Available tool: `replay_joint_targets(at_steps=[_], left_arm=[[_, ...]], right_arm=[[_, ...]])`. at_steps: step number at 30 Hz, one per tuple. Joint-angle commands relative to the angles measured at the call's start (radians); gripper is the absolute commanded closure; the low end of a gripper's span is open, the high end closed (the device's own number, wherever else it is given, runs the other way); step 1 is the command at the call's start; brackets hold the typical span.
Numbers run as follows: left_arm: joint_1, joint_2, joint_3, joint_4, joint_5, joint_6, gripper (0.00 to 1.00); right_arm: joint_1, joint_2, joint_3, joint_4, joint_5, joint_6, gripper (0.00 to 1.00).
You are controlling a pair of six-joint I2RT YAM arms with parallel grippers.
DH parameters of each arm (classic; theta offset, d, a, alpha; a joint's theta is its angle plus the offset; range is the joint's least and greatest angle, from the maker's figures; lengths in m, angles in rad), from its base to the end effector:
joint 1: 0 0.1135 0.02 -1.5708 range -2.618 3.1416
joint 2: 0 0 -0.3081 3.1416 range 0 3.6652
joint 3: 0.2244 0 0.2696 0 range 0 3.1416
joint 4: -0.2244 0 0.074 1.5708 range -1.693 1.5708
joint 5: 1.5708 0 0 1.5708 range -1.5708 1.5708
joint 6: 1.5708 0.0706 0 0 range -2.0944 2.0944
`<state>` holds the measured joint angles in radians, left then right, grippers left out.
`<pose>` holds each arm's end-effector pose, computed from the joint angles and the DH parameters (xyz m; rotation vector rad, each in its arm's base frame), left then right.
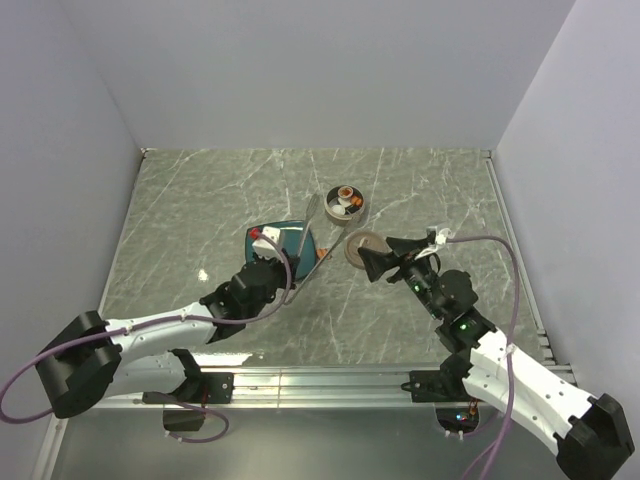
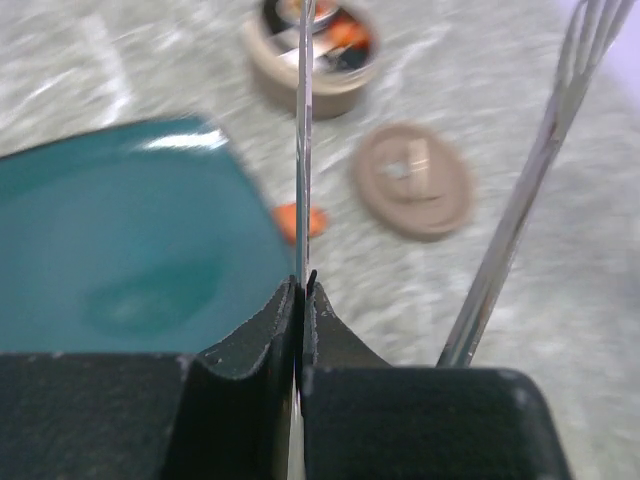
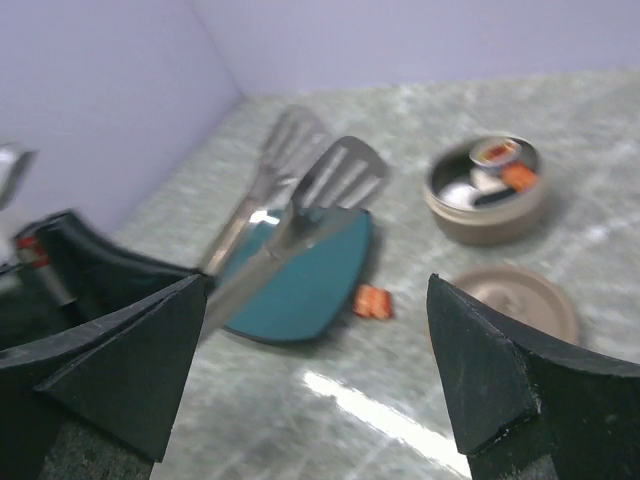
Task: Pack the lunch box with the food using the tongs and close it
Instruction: Grab the clamp with the left arm, then pass the clamp from the left arm to the right
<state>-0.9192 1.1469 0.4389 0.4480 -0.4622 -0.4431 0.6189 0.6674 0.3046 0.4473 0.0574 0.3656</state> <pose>0.1855 -0.1912 0.2337 0.1085 1.8336 -0.5446 0.1563 0.1063 0.2792 -0.1460 1.5255 0.7491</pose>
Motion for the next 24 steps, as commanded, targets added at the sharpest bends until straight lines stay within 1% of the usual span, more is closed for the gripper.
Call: replay_joint_targets(at_steps=[1, 2, 3, 4, 5, 6, 8, 10, 13, 16, 18, 21, 24], left_arm=[[0.032, -0.033, 0.066, 0.199, 0.207, 0.03, 1.0], [0.046, -0.03, 0.07, 0.214, 0.28, 0.029, 1.0], [0.054, -0.029, 0.072, 0.263, 0.313, 0.024, 1.0], [0.06, -0.026, 0.063, 0.291, 0.354, 0.006, 1.0], [0.077, -0.029, 0.057, 0.317, 0.414, -0.011, 1.0], [0.089, -0.032, 0.046, 0.384, 0.451, -0.029, 1.0], [0.124, -0.042, 0.015, 0.447, 0.529, -0.089, 1.0], [0.141, -0.047, 0.0, 0.504, 0.579, -0.129, 1.0], [0.148, -0.039, 0.006, 0.524, 0.622, -0.15, 1.0], [0.151, -0.023, 0.014, 0.534, 0.631, -0.163, 1.0], [0.152, -0.013, 0.014, 0.555, 0.638, -0.181, 1.0], [0.161, -0.001, -0.002, 0.626, 0.663, -0.222, 1.0], [0.166, 0.016, -0.017, 0.719, 0.709, -0.268, 1.0]], right_arm=[[-0.016, 0.023, -0.036, 0.186, -0.123, 0.047, 0.02], [-0.022, 0.041, -0.044, 0.261, -0.151, 0.065, 0.02], [-0.033, 0.081, -0.059, 0.305, -0.222, 0.076, 0.02], [-0.041, 0.102, -0.065, 0.353, -0.26, 0.09, 0.02], [-0.047, 0.125, -0.07, 0.445, -0.295, 0.117, 0.02], [-0.06, 0.164, -0.085, 0.488, -0.36, 0.131, 0.03], [-0.073, 0.193, -0.101, 0.613, -0.413, 0.174, 0.03], [-0.093, 0.222, -0.125, 0.689, -0.473, 0.197, 0.04], [-0.1, 0.238, -0.166, 0.865, -0.522, 0.246, 0.05], [-0.102, 0.238, -0.203, 0.976, -0.556, 0.274, 0.07], [-0.1, 0.23, -0.222, 1.017, -0.574, 0.283, 0.08], [-0.1, 0.238, -0.229, 1.076, -0.6, 0.297, 0.07], [-0.102, 0.282, -0.24, 1.177, -0.633, 0.302, 0.02]])
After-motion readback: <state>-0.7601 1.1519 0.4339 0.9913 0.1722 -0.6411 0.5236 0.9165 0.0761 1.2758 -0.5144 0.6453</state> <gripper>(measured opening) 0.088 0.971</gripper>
